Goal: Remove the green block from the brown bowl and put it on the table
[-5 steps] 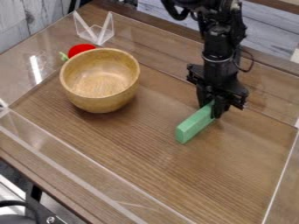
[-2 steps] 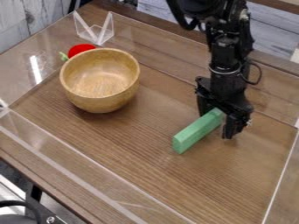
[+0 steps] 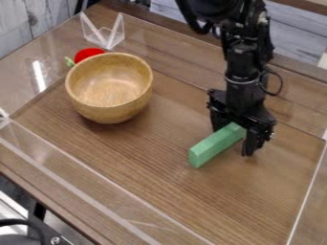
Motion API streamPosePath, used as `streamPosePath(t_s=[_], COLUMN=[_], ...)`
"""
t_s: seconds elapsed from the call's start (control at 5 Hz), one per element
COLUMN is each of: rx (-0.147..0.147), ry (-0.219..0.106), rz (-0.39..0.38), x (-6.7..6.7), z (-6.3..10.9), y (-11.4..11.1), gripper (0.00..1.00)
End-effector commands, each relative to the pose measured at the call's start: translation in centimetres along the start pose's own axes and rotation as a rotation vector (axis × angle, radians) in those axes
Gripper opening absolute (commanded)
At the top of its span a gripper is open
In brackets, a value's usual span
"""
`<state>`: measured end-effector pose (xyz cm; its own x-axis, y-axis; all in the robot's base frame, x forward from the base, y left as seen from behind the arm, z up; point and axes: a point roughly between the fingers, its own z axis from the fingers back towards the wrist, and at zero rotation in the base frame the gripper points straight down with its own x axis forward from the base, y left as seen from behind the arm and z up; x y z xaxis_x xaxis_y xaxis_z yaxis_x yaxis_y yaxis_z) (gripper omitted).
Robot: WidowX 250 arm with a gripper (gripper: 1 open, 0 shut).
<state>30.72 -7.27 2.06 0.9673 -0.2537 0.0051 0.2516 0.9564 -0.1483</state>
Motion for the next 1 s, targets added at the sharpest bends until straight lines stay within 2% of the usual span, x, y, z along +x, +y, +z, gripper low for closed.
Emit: streamPosePath(t_s=[0.0,0.2,0.6,0.8], rx=[0.005,0.003,-0.005,-0.004], ry=[-0.084,-0.097,-0.120,-0.129], rz=[0.013,0.024,-0.007,0.021], x=[1.7,2.3,1.0,0.7], z=[2.3,2.6,3.1,3.0], y=[-0.2,-0.2,0.3,2.1], gripper=[1.00,1.00,1.00,1.00])
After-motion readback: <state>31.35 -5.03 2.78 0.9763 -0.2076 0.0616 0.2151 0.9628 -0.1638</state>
